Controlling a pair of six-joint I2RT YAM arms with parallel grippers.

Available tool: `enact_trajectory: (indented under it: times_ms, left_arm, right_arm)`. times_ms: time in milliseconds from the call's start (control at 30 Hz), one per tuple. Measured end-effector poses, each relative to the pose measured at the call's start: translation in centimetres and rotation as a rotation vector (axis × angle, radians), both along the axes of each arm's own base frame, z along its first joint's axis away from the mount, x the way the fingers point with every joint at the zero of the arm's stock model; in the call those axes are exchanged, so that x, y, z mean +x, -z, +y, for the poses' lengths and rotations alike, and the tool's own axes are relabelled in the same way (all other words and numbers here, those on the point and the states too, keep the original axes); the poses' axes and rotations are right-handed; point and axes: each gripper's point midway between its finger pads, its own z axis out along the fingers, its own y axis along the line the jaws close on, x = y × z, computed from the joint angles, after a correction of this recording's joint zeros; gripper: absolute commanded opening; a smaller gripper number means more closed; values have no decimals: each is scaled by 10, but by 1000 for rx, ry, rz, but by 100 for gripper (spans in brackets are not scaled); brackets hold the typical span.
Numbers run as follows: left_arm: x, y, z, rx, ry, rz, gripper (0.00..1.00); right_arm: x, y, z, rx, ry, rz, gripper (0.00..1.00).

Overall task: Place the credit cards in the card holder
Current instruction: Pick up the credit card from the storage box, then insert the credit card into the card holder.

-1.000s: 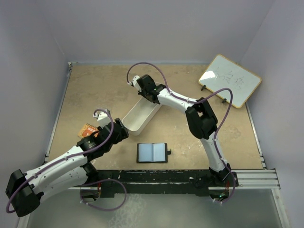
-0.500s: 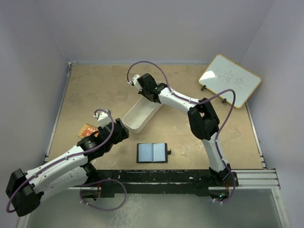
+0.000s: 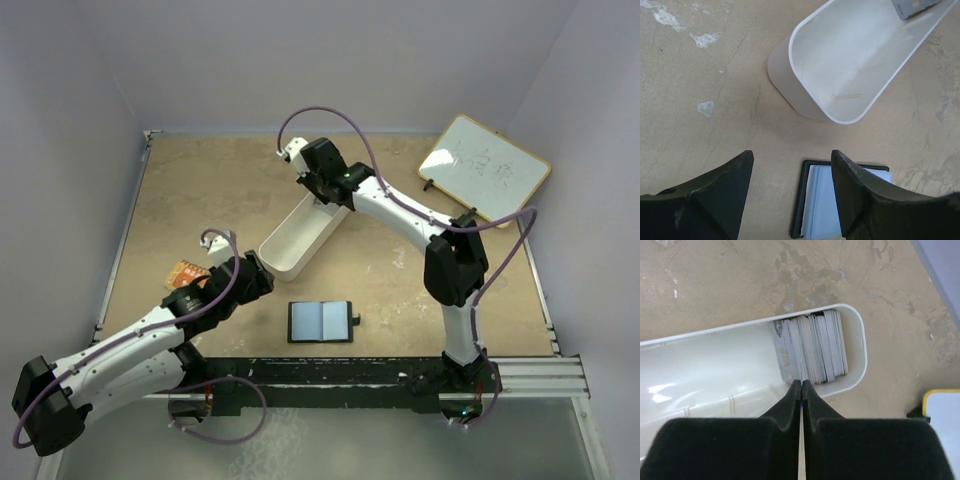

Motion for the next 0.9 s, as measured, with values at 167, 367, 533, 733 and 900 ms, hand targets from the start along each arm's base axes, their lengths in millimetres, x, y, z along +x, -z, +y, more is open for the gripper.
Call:
enact_trajectory:
  times_ms: [167,367,533,733,900]
  left_arm:
    - [-3,-6,-11,-27,49,16,51]
    - [-9,0,-23,-21,127,65,10]
    - [-15,2,-37,-52,198,92,0]
    - [-21,11,-55,-109,268,122,0]
    - [-29,36,-60,-120,291,183,0]
  right_arm:
    - [-29,-15,-9,53,61,75,0]
    - [-88,-48,-9,197,106,148,0]
    - [-147,-49,-17,314,131,246,0]
    - [-202,-16,-21,428,193,399,0]
    - [-229,5,-22,542,250,482,0]
